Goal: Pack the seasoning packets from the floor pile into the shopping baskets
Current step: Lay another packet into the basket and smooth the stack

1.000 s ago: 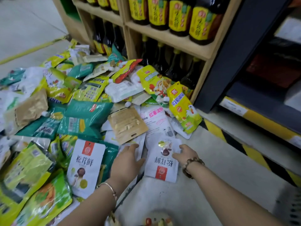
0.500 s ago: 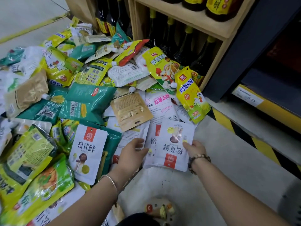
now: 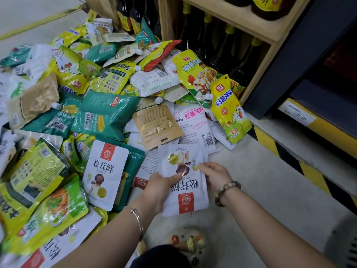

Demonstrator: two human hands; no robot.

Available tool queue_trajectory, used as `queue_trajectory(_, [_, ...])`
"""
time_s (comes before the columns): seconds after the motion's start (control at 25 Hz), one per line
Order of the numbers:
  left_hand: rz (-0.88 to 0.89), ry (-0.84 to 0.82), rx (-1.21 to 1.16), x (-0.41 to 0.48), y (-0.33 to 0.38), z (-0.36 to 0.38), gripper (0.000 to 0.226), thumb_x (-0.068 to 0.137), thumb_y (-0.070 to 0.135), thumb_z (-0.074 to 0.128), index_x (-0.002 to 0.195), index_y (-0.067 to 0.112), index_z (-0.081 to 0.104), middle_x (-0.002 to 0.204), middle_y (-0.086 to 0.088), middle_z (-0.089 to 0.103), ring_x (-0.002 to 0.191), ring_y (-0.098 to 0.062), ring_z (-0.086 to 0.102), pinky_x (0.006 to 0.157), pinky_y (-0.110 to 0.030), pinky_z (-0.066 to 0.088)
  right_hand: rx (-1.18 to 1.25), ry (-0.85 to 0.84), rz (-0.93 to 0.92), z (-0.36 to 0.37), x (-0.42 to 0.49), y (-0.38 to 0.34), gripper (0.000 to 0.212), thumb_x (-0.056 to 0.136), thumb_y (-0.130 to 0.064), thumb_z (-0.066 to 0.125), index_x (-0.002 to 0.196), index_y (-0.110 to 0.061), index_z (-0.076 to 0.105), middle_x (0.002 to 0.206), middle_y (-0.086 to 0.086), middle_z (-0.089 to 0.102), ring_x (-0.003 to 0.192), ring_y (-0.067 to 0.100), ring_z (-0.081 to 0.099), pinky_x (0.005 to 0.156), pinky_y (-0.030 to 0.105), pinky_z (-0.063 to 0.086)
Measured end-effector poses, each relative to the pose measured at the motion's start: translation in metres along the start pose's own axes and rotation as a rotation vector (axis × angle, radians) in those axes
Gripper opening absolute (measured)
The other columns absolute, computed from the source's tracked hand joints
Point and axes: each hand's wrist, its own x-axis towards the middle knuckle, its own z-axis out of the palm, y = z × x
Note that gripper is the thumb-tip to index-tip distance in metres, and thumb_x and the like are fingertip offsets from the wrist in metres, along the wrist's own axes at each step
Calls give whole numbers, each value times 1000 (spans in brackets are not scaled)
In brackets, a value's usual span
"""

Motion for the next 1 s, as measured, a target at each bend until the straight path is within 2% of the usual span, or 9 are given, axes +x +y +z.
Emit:
queue_trajectory(0.08, [-17, 45, -16, 4, -3, -8, 19, 85, 5, 66, 103, 0, 63, 85, -21, 72, 74, -37, 71, 59, -45, 58, 3, 195, 4, -6, 20, 3, 9, 83, -13, 66, 87, -7, 62, 74, 10, 65, 61, 23, 59, 54, 27, 47])
queue_trajectory(0.16, [-35, 75, -39, 5, -5, -15, 21, 85, 6, 66, 104, -2, 62, 85, -22, 72, 72, -38, 71, 57, -45, 57, -66, 336, 23, -12, 37, 8, 30, 79, -12, 68, 107, -5, 60, 88, 15, 61, 70, 24, 55, 63, 30, 43])
queue_trajectory(0.32, [-54, 120, -82, 7, -7, -29, 23, 85, 8, 67, 105, -2, 60, 84, -21, 72, 72, -38, 71, 58, -45, 57, -279, 379, 40, 5, 51, 19, 59, 78, -16, 70, 132, -8, 47, 125, 12, 57, 106, 28, 57, 89, 29, 42])
queue_trajectory(0.4, [-56, 146, -122, 9, -7, -36, 20, 86, 7, 65, 104, 0, 61, 82, -20, 73, 67, -35, 71, 53, -42, 57, -291, 411, 47, 14, 54, 20, 53, 79, -16, 69, 128, -5, 52, 119, 10, 61, 97, 25, 58, 83, 25, 40])
queue_trajectory(0.56, [-53, 189, -161, 10, -7, -45, 14, 87, 6, 65, 99, 0, 62, 75, -18, 72, 59, -31, 70, 45, -37, 54, -275, 399, 4, 17, 53, 20, 13, 82, -17, 66, 84, -5, 64, 87, 14, 68, 68, 22, 57, 64, 23, 46])
queue_trajectory(0.68, [-31, 203, -175, 12, -6, -50, 14, 85, 7, 67, 98, 2, 63, 75, -16, 73, 60, -30, 71, 46, -36, 54, -76, 366, -181, 0, 40, 5, 7, 85, -6, 61, 91, -2, 62, 85, 14, 64, 59, 17, 55, 43, 13, 45])
queue_trajectory(0.8, [-4, 195, -147, 13, -4, -58, 18, 84, 8, 68, 101, 2, 64, 79, -16, 73, 65, -32, 71, 52, -37, 56, -38, 337, -236, -33, 33, -24, 7, 86, -1, 59, 92, -5, 61, 90, 14, 67, 63, 19, 61, 55, 23, 52])
queue_trajectory(0.92, [6, 145, -199, 12, -4, -61, 19, 86, 12, 66, 103, 4, 65, 83, -18, 73, 67, -31, 72, 51, -37, 56, 91, 149, -186, -40, 22, -38, 10, 87, 1, 57, 88, -8, 62, 80, 9, 72, 63, 21, 69, 58, 33, 57])
queue_trajectory(1.0, [-2, 92, -280, 10, -5, -58, 22, 87, 23, 65, 101, 7, 67, 87, -19, 73, 70, -32, 72, 51, -36, 56, 22, 27, -193, -16, 16, -37, 13, 85, 3, 58, 91, -8, 63, 81, 10, 72, 67, 24, 68, 63, 37, 57])
